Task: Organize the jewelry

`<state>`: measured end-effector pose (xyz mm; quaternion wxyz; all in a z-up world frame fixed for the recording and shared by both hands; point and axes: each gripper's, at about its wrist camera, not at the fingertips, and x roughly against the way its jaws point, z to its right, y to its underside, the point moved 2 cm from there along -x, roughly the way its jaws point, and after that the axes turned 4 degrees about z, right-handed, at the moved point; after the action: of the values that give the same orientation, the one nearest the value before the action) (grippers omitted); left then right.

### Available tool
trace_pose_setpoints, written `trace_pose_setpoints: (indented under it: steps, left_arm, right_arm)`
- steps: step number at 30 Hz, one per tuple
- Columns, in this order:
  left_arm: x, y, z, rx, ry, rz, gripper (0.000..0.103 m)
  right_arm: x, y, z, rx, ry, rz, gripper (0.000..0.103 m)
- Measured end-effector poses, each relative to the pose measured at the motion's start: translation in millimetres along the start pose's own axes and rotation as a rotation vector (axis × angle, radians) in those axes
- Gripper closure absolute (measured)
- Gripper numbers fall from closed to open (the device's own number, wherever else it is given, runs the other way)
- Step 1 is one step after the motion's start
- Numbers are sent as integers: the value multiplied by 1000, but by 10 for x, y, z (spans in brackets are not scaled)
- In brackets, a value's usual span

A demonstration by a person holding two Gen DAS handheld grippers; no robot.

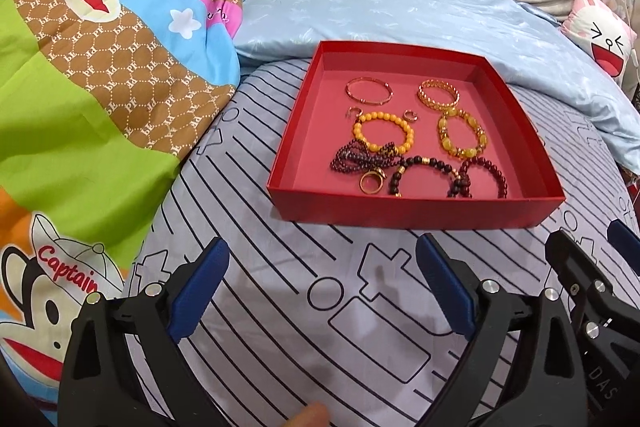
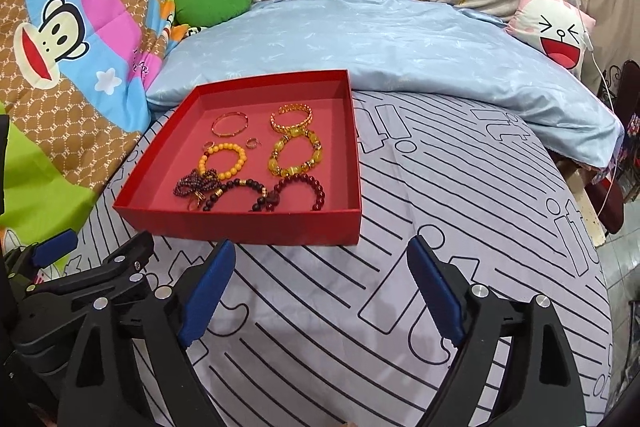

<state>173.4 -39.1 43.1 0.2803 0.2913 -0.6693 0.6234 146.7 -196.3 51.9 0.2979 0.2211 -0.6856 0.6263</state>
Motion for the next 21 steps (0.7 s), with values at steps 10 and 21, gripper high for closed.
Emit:
trace_pose_setpoints:
  steps: [10, 21]
  left_arm:
    - [-19, 77, 4, -5, -10, -7, 13]
    - [-18, 97, -3, -5, -6, -5, 13]
  right_arm:
    - [-26, 82, 8, -4, 1, -11, 17]
    - [-17, 91, 5, 0, 7, -2, 16]
